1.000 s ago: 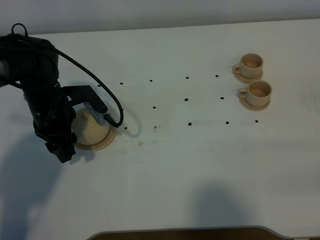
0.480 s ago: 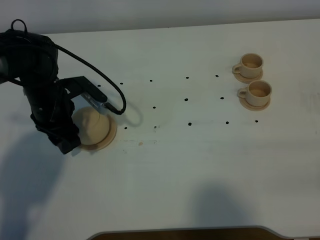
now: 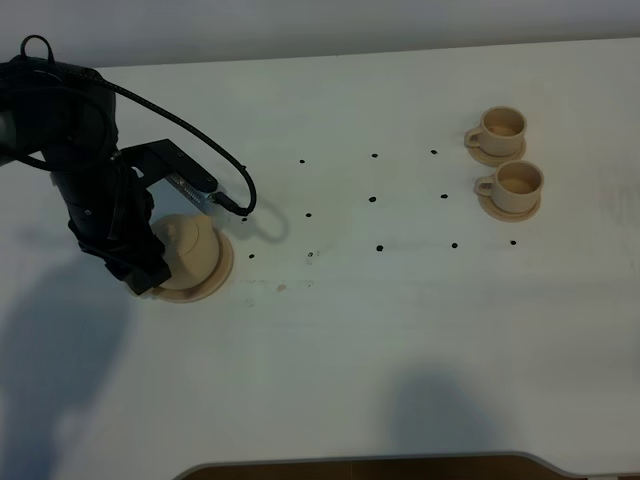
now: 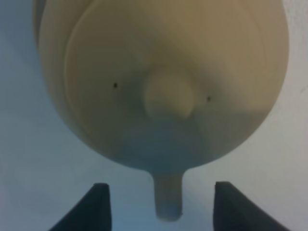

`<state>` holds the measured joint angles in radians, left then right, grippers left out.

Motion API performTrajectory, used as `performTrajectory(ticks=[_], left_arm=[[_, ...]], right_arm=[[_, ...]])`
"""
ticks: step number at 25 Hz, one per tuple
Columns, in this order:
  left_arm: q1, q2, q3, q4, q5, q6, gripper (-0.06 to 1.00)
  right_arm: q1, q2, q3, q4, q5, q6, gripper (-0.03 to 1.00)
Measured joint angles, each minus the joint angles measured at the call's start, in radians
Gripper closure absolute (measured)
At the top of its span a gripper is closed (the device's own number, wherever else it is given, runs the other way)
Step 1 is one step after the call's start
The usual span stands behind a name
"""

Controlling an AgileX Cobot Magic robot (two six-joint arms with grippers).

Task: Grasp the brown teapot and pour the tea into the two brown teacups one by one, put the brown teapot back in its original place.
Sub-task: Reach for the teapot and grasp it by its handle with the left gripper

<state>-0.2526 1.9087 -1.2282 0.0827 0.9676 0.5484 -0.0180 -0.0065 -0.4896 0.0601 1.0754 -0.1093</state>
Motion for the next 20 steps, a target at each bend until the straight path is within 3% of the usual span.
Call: performTrajectory(ticks=[13,20], left_arm=[[0.000,0.000,0.000,-0.024,-0.001,-0.001,0.67],[0.000,0.000,0.000,-0.041,-0.008,-0.006,0.70]], right_arm=[[0.000,0.000,0.000,0.000,0.000,0.000,0.55],[0.000,0.000,0.000,0.000,0.000,0.000,0.55]])
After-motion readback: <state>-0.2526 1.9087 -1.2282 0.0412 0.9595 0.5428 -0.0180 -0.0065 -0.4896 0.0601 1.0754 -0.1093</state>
